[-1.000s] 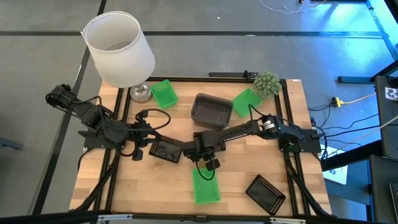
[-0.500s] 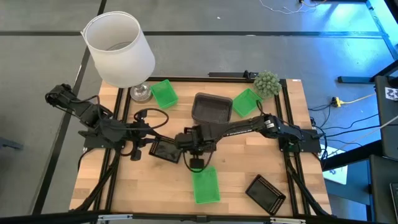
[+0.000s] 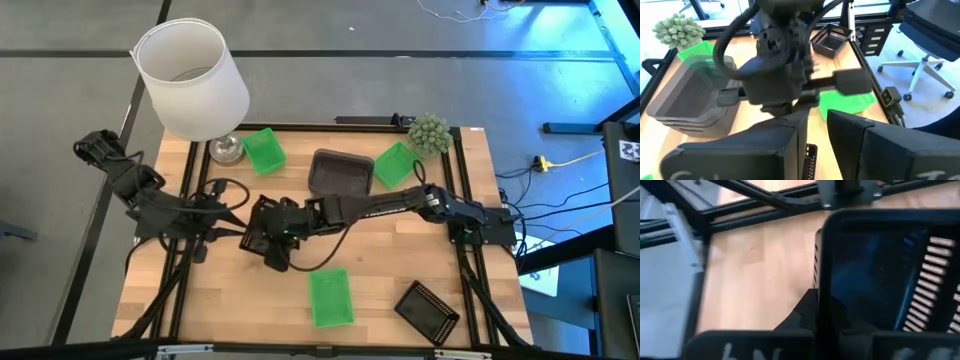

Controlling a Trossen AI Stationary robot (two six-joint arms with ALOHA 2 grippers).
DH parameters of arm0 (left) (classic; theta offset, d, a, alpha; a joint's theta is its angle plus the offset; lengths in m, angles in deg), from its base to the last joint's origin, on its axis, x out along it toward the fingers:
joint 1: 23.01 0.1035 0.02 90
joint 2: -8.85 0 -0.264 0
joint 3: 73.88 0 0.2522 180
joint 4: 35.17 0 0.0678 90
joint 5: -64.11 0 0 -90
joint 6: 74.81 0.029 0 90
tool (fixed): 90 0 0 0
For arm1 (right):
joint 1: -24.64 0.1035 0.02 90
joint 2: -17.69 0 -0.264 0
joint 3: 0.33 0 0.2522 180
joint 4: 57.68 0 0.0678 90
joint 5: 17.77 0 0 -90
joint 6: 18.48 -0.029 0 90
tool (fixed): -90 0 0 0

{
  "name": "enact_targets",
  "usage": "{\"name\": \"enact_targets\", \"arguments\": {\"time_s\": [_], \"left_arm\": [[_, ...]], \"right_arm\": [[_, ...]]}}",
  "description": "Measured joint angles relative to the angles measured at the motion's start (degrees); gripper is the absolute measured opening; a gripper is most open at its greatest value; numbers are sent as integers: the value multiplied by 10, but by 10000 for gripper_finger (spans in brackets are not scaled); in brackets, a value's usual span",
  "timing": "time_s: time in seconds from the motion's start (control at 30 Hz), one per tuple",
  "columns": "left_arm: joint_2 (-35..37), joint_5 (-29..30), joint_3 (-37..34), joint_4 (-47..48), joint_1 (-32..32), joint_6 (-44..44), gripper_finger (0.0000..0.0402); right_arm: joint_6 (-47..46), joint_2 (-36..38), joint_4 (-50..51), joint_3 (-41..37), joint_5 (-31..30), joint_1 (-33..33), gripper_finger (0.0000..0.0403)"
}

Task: Stack baskets by color
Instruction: Stack the middle black basket on top of the left black basket

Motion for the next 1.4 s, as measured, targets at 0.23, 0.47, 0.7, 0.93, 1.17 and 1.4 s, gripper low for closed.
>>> {"name": "enact_targets", "arguments": {"time_s": [0.23, 0.47, 0.7, 0.93, 1.17, 1.4], "left_arm": [[3, 15, 0, 1, -11, 0, 66], [2, 15, 0, 2, -12, 0, 66], [2, 16, 0, 2, -12, 0, 66], [2, 15, 0, 2, -12, 0, 66], [2, 15, 0, 2, -12, 0, 66], [2, 15, 0, 2, -12, 0, 66]], "right_arm": [[29, -16, -14, 0, -13, -3, 0], [33, -42, -10, 0, 17, -2, 0], [62, -46, 16, 0, 18, -3, 0], [75, -46, 48, 0, 18, -3, 0], [77, -46, 52, 5, 18, -3, 0], [77, -33, 4, 7, 18, -2, 0]]}}
